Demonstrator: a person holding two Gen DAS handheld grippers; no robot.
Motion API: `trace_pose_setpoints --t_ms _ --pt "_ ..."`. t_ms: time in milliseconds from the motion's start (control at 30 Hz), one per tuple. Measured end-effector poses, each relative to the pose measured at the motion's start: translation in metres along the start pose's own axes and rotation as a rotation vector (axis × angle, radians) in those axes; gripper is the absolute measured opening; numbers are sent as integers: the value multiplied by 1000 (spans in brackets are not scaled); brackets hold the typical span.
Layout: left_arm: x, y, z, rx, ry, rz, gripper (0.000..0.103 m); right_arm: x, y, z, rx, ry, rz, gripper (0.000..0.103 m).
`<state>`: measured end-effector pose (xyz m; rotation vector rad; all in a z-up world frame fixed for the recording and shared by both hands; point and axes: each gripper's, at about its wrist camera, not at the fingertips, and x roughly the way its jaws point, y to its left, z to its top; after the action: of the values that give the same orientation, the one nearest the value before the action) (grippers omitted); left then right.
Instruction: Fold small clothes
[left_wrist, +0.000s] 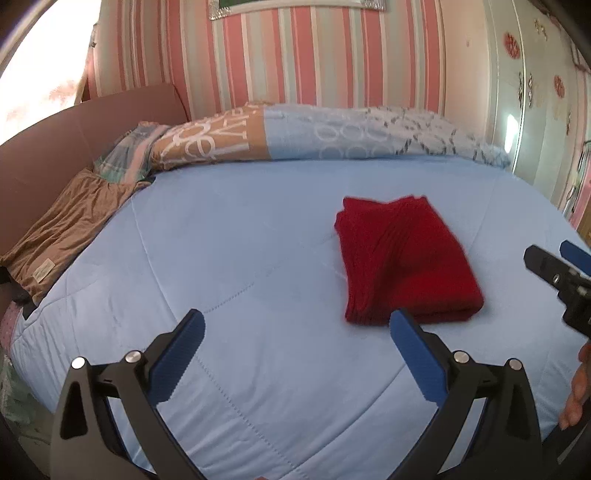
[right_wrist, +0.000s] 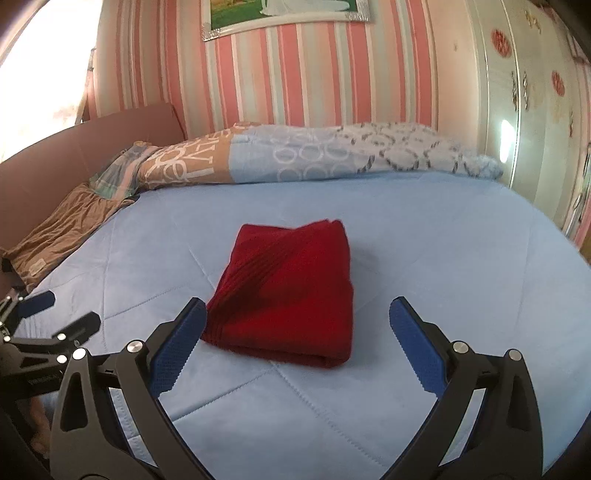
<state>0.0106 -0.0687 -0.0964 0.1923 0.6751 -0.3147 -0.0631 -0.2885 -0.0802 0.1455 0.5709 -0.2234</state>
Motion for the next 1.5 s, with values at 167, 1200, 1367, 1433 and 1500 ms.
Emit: trace_pose_setpoints --t_ms 167,1200,1367,1433,1500 --pt "-16 -1 9 -9 -37 -2 101 -16 5 6 -38 -25 -24 99" --pt "-34 0 17 -6 -75 21 101 -36 1 7 4 -32 -36 99" --pt "-35 1 17 -8 -77 23 101 -33 -3 8 20 -26 -34 99" --pt "-35 2 18 -10 -78 24 101 -33 -3 8 18 -26 -35 99" --pt "-36 2 19 -11 -80 26 101 -33 -3 8 18 -25 -33 99"
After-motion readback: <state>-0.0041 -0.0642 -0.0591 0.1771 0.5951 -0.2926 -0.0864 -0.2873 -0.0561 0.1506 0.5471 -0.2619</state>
